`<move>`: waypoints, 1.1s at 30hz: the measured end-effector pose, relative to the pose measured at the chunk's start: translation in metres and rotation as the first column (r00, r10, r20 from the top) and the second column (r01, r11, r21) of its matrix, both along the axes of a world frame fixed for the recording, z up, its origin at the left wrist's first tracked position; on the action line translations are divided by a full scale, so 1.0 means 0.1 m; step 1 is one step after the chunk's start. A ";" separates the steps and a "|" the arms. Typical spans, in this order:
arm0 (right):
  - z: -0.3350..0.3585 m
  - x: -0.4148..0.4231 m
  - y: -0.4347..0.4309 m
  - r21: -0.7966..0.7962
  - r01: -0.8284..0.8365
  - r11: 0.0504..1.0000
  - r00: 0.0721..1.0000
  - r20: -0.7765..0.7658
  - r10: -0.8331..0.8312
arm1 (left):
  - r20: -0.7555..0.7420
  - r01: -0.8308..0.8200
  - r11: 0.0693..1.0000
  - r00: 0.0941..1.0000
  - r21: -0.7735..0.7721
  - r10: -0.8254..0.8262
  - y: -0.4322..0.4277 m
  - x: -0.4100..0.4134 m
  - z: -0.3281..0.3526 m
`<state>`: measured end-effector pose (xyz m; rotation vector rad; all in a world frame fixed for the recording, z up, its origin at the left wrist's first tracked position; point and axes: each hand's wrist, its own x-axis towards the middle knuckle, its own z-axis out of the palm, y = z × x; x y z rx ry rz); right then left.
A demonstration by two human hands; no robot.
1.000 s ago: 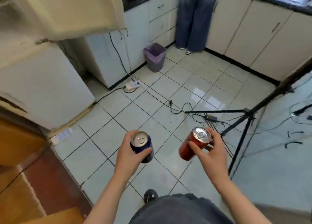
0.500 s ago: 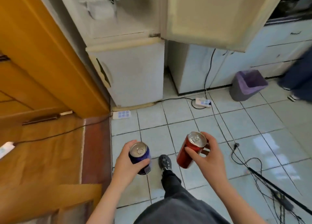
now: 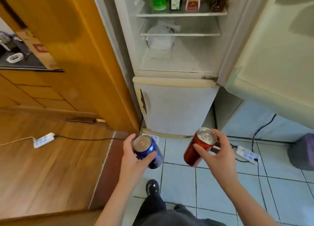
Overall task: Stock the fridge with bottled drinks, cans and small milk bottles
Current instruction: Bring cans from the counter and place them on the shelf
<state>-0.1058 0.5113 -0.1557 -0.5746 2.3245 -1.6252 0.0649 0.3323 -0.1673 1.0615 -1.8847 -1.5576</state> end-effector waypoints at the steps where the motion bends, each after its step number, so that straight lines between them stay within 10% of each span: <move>1: -0.01 -0.08 -0.12 0.002 -0.010 1.000 1.000 0.006 0.010 | -0.015 -0.016 0.999 1.000 0.041 0.016 -0.10 -0.05 -0.03; 33: 1.09 -2.78 -3.30 -0.221 0.184 0.958 0.940 -0.246 -0.237 | -0.381 0.233 0.947 0.874 -0.219 -0.303 -3.61 -3.76 1.41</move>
